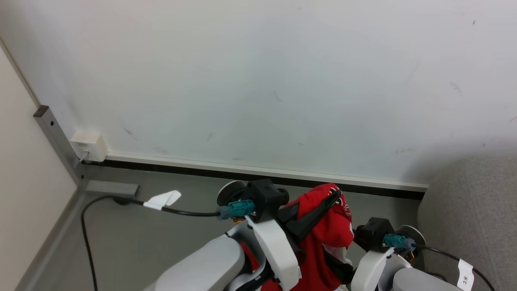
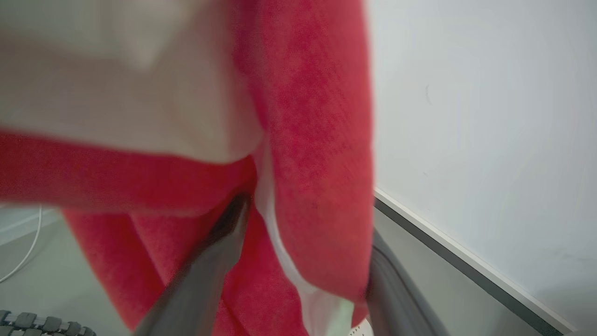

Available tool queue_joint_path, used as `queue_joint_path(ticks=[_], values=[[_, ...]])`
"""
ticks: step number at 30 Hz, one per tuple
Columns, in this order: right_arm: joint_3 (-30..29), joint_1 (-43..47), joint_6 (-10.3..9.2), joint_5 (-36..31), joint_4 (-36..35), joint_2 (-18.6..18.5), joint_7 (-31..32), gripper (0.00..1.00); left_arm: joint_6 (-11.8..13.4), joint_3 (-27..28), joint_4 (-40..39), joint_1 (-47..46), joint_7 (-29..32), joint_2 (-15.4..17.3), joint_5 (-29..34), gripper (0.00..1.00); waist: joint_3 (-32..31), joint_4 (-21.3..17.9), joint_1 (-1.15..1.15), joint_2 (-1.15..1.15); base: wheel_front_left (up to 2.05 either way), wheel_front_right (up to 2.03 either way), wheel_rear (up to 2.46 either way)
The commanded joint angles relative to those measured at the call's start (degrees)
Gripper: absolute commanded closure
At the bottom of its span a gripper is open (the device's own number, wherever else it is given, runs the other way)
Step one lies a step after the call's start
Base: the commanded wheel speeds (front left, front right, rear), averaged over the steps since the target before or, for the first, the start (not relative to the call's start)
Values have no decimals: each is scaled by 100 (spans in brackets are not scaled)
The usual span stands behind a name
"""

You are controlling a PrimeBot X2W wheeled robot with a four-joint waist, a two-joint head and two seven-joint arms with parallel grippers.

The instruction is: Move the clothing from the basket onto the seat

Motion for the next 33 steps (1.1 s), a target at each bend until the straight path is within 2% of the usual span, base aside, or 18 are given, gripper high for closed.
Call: queue_joint_path(ticks=[1, 2, 3, 4, 5, 10, 19, 25, 26, 27, 28, 29, 30, 33], values=[[62, -22, -12, 94, 80, 8, -46, 0, -27, -11, -11, -39, -23, -13, -69, 100, 0, 28, 0, 0, 0, 0, 0], [94, -18, -12, 145, 97, 35, -52, 0, -31, -16, -18, -47, -24, -10, -74, 100, -1, 40, 0, 0, 0, 0, 0], [123, -22, -12, 183, 111, 57, -55, 43, -22, -14, -21, -53, -28, -1, -82, 100, -1, 46, 0, 0, 0, 0, 0], [144, -40, -12, 213, 118, 67, -45, 75, -19, -8, -19, -57, -36, 15, -80, 100, 0, 46, 0, 0, 0, 0, 0], [154, -63, -12, 243, 105, 71, -44, 100, -12, 2, -12, -53, -43, 32, -86, 100, 2, 42, 0, 0, 0, 0, 0], [-42, -81, -12, 264, -113, -20, -48, 100, 44, 58, 60, 24, -96, 96, -145, 100, 4, -51, 0, 0, 0, 0, 0], [-1532, 402, -12, -393, -747, -202, -48, 100, 139, 118, 183, 292, -179, 300, -226, 100, -12, -385, 0, 0, 0, 0, 0], [-2320, 682, -12, -852, -1031, -240, -48, 100, 193, 90, 159, 376, -214, 318, -242, 99, -14, -588, 0, 0, 0, 0, 0], [-2449, 713, -12, -910, -1068, -255, -48, 100, 196, 74, 160, 390, -217, 317, -234, 77, -11, -624, 0, 0, 0, 0, 0], [-2550, 738, -12, -954, -1099, -260, -47, 100, 190, 54, 159, 406, -211, 312, -236, 51, -6, -660, 0, 0, 0, 0, 0], [-2671, 747, -12, -1012, -1136, -276, -48, 100, 173, 28, 150, 419, -209, 307, -244, 9, 2, -700, 0, 0, 0, 0, 0], [-2671, 747, -12, -1012, -1136, -276, -48, 100, 173, 28, 150, 419, -209, 307, -244, 9, 2, -700, 0, 0, 0, 0, 0], [-2815, 744, -12, -1079, -1180, -301, -48, 100, 165, 18, 140, 425, -231, 305, -241, 0, 10, -744, 0, 0, 0, 0, 0], [-3227, 789, -12, -1204, -1322, -336, -48, 100, 157, -26, 115, 486, -271, 297, -249, 0, 36, -895, 0, 0, 0, 0, 0]])
